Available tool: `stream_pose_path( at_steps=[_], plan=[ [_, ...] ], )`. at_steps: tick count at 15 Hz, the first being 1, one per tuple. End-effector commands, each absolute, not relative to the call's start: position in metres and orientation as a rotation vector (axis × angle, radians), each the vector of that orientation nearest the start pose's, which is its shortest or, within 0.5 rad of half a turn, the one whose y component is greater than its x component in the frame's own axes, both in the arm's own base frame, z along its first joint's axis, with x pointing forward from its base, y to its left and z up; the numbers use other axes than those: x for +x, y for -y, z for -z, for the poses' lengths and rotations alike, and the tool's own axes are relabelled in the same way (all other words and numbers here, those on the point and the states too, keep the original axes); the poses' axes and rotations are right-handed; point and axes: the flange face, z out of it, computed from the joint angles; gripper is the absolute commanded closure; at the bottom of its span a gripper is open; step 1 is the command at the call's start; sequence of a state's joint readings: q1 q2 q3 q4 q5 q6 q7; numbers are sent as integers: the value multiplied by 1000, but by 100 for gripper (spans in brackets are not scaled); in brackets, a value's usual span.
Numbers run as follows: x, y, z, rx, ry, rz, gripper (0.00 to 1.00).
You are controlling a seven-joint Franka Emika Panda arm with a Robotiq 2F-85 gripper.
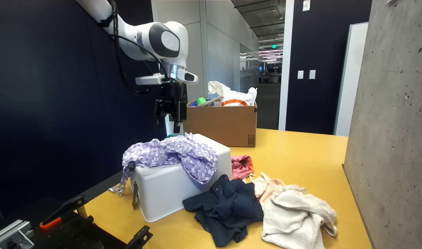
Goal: Fold the blue cloth and remove it from the basket, then use the purple cloth to cover the basket
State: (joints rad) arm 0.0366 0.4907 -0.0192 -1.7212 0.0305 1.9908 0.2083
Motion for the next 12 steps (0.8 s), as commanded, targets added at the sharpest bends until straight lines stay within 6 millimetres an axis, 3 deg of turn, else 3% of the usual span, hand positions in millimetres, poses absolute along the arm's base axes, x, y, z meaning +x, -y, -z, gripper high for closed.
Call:
stream_pose_path(
  at_steps=[1, 6, 7, 8, 10, 12],
  plan=[
    [636, -2, -252, -3097, -329, -249, 0],
    [625, -5, -221, -3089, -342, -197, 0],
    [623, -6, -219, -3088, -337, -185, 7],
    [620, -6, -219, -3085, -338, -174, 28],
    [616, -5, -217, -3083, -335, -160, 32],
    [615, -2, -215, -3082, -334, -149, 46]
  ],
)
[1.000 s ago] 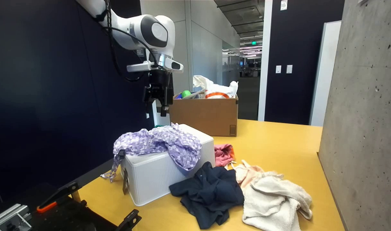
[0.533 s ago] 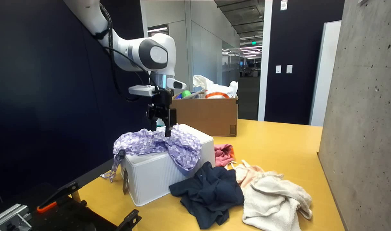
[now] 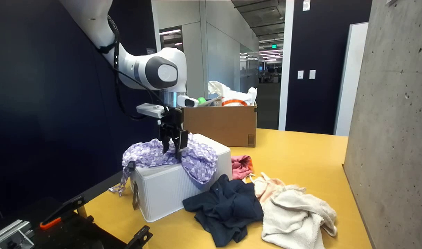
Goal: Fold the blue cloth and remove it from the basket, then use the purple cloth to cover the basket
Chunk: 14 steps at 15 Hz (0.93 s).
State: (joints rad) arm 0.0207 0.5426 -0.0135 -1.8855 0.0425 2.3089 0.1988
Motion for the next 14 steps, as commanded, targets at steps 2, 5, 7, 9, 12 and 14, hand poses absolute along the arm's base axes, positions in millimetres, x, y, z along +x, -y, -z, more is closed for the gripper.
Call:
stream_pose_path(
  at_steps=[2, 5, 7, 9, 12, 14],
  plan=[
    [614, -2, -214, -3086, -324, -142, 62],
    [616, -3, -217, -3096, -297, -125, 84],
    [617, -4, -218, -3099, -283, -122, 98],
    [620, -3, -221, -3106, -269, -116, 100],
    [625, 0, -230, -3126, -260, -96, 100],
    [631, 6, -242, -3148, -259, -60, 100]
  ],
)
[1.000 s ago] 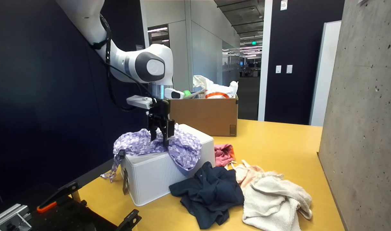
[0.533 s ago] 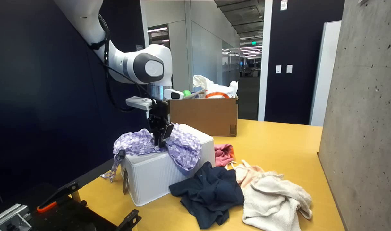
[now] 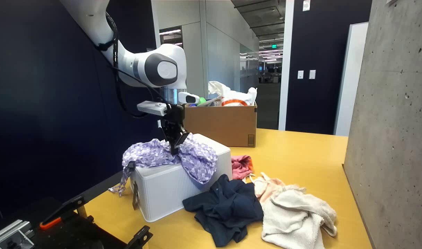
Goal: Fold the blue cloth and remove it from the basket, then use the purple cloth to cover the basket
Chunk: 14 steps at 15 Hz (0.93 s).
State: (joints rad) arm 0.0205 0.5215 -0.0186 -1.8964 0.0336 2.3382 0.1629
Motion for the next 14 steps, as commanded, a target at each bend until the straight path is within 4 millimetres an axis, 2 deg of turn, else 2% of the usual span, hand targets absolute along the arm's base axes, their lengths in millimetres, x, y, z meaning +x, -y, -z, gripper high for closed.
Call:
stream_pose_path(
  at_steps=[1, 4, 6, 8, 12, 14],
  plan=[
    [637, 12, -249, -3162, -256, -37, 100],
    [663, 33, -269, -3198, -269, 31, 100],
    [681, 47, -272, -3214, -286, 68, 100],
    [700, 62, -268, -3229, -309, 86, 100],
    [735, 110, -252, -3256, -409, 90, 100],
    [749, 132, -252, -3267, -449, 114, 100]
  ],
)
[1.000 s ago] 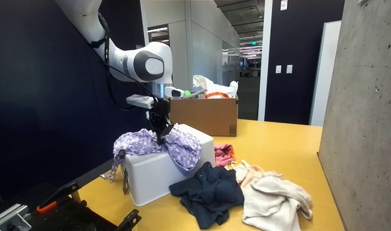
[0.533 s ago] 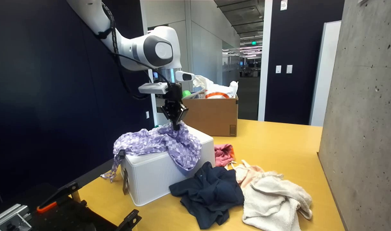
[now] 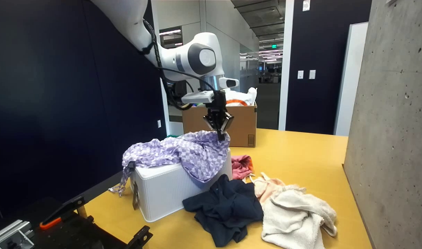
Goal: Fold the blue cloth and remove it from the basket, then use the purple cloth to cover the basket
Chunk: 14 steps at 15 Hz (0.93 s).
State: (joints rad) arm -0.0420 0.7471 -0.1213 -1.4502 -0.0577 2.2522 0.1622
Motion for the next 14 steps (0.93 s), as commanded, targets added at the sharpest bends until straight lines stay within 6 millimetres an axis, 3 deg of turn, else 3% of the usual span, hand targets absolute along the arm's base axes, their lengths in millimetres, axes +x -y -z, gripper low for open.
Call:
stream_pose_path(
  at_steps=[1, 3, 4, 5, 8, 11, 14],
  plan=[
    [755, 138, -255, -3266, -461, 127, 100],
    [768, 141, -262, -3266, -437, 163, 100],
    [772, 139, -265, -3270, -422, 179, 73],
    [776, 138, -268, -3262, -424, 195, 72],
    [777, 124, -284, -3237, -424, 172, 52],
    [759, 100, -302, -3203, -376, 12, 29],
    [725, 64, -325, -3130, -291, -120, 8]
  ],
)
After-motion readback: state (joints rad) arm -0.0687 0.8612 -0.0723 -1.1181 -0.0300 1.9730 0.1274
